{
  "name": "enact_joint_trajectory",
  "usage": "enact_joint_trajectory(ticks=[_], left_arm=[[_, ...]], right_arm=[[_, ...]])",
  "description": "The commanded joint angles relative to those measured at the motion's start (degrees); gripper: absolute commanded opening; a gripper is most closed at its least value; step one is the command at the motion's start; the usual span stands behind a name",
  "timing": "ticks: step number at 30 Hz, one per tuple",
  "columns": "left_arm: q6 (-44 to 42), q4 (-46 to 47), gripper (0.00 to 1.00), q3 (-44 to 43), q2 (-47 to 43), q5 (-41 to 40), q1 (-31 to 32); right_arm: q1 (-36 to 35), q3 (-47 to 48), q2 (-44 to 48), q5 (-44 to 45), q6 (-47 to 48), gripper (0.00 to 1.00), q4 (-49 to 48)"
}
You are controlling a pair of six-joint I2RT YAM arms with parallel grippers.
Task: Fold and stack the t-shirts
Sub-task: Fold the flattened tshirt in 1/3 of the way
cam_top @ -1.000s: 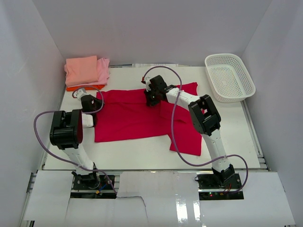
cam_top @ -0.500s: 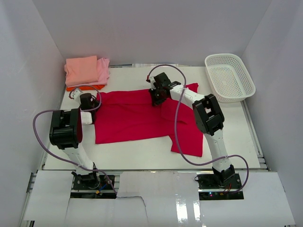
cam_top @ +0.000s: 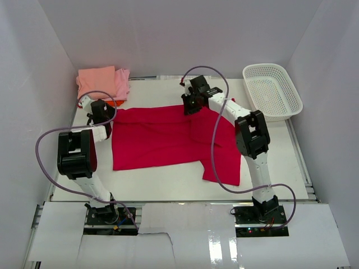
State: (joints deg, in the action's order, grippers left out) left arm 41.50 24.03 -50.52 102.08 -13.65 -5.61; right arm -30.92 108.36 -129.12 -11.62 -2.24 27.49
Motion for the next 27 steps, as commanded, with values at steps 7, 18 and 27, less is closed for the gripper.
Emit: enact_joint_trajectory(ticks=[7, 18, 27], left_arm=[[-0.5, -9.7, 0.63, -6.6, -4.9, -3.2, -2.3], [-4.3, -0.5, 0.63, -15.6, 7.9, 17.2, -5.5], [-8.4, -1.5, 0.63, -21.1, 11.9, 26.0, -7.3]], right_arm=[[8.1, 8.6, 2.2, -2.3, -0.9, 0.23, 3.1], [15.9, 9.6, -1.7, -1.5, -4.0, 0.74, 6.2], [20.4, 7.9, -2.2, 6.5, -6.7, 0.76, 7.7]])
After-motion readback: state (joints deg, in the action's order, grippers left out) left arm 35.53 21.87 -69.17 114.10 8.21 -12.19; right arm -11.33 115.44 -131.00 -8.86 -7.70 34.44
